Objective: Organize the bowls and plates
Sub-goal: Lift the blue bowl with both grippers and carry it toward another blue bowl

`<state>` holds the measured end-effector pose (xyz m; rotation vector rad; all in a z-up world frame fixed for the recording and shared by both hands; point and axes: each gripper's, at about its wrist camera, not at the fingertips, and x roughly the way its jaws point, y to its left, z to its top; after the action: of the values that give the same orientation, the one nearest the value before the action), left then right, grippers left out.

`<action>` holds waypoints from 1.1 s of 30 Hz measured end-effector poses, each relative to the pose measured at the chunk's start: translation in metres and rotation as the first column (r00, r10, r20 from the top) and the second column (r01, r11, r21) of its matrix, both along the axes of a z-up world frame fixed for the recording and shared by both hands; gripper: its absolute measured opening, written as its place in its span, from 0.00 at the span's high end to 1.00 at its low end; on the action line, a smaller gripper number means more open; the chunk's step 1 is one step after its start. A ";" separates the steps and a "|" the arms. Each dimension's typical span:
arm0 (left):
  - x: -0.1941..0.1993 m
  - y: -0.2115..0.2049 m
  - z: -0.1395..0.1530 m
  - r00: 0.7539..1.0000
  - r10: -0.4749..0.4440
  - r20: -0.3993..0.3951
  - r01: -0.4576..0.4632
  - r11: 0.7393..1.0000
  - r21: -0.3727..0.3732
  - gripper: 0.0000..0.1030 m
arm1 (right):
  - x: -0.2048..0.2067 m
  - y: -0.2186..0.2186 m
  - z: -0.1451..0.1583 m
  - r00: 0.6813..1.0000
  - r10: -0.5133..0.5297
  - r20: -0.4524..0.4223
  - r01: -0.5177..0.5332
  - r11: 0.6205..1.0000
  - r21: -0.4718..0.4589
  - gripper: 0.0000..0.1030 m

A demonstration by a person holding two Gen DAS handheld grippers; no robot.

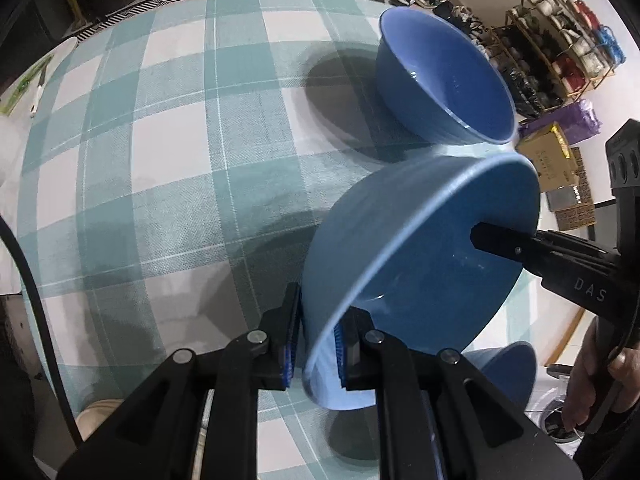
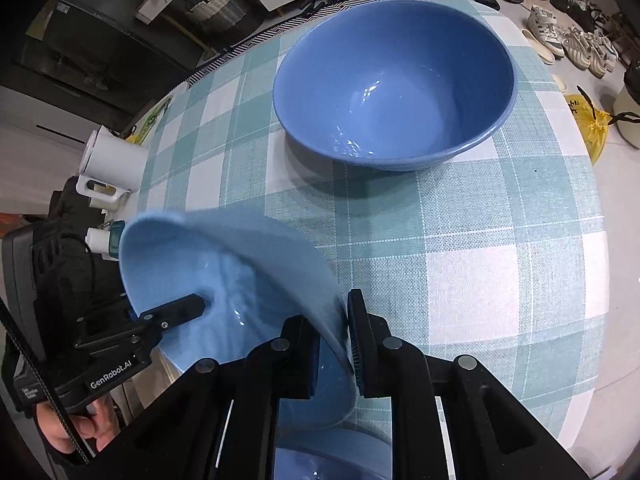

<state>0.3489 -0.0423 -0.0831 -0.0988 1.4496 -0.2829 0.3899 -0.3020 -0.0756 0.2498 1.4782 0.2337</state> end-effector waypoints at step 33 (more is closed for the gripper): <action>0.000 -0.009 -0.003 0.978 -0.142 0.150 0.089 0.944 0.317 0.86 | 0.006 0.043 -0.018 0.992 0.125 0.018 -0.118 0.970 -0.214 0.88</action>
<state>0.3488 -0.0512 -0.0862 0.2611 1.3136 -0.1530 0.3957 -0.2589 -0.0940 -0.0175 1.4762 0.1748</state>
